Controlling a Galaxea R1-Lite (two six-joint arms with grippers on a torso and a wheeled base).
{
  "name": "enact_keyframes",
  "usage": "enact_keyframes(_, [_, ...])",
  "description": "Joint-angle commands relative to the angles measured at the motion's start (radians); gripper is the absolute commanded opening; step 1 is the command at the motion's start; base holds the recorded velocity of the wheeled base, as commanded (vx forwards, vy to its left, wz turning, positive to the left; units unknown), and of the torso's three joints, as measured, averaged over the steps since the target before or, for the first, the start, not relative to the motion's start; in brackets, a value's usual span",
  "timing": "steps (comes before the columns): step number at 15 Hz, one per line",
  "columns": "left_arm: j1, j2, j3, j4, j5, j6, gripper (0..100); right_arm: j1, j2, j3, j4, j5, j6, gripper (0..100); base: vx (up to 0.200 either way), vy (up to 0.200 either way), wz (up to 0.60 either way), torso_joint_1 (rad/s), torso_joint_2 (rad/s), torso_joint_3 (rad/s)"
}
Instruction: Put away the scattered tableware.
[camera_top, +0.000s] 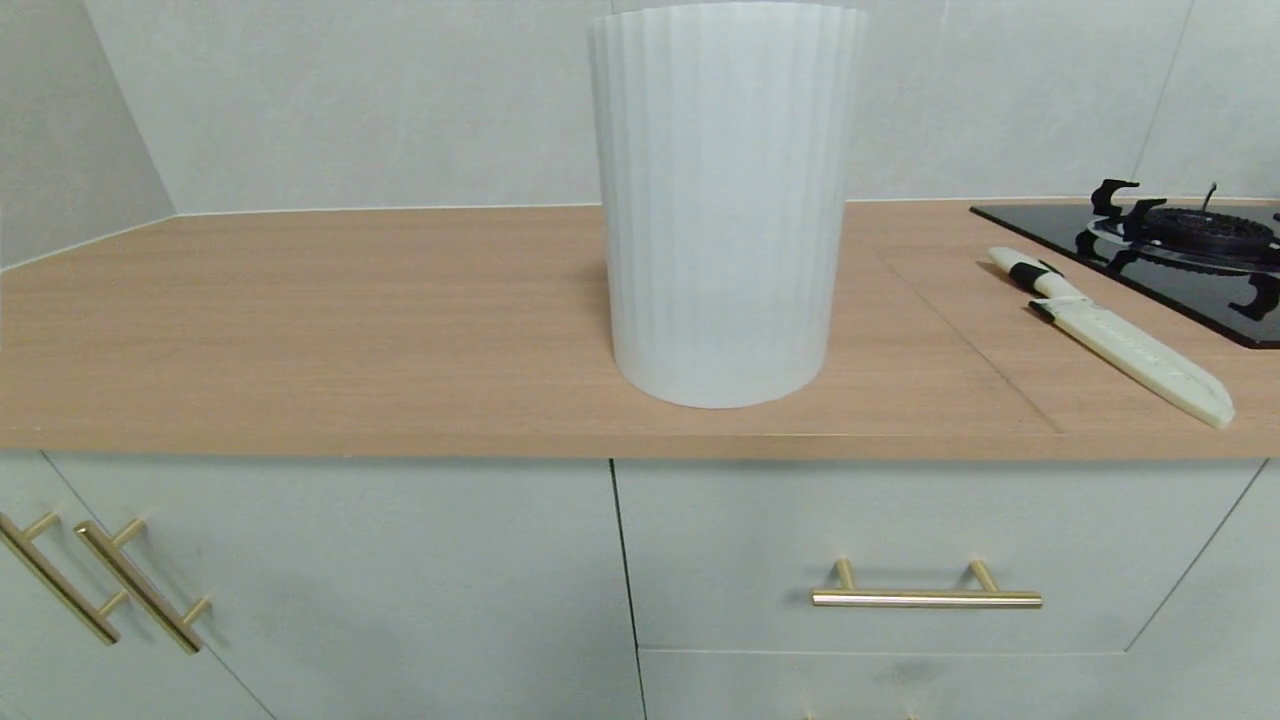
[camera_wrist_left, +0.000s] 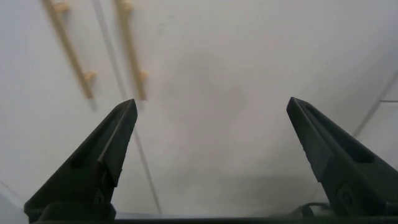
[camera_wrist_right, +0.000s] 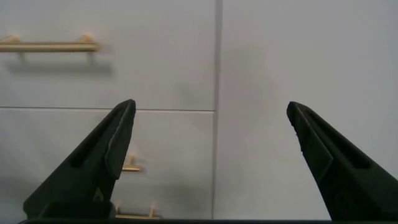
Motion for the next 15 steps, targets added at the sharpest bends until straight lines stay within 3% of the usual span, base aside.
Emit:
enact_keyframes(1, [0.000,0.002,0.000,-0.001,0.000,0.000,100,0.000,0.002,0.000,-0.002,0.001,0.000,100,0.000,0.000,0.00,0.000,0.00,0.000])
enact_keyframes(15, [0.000,0.002,0.000,-0.001,0.000,0.003,100,0.000,0.002,0.000,-0.002,0.001,-0.007,100,0.000,0.000,0.00,0.000,0.00,0.000])
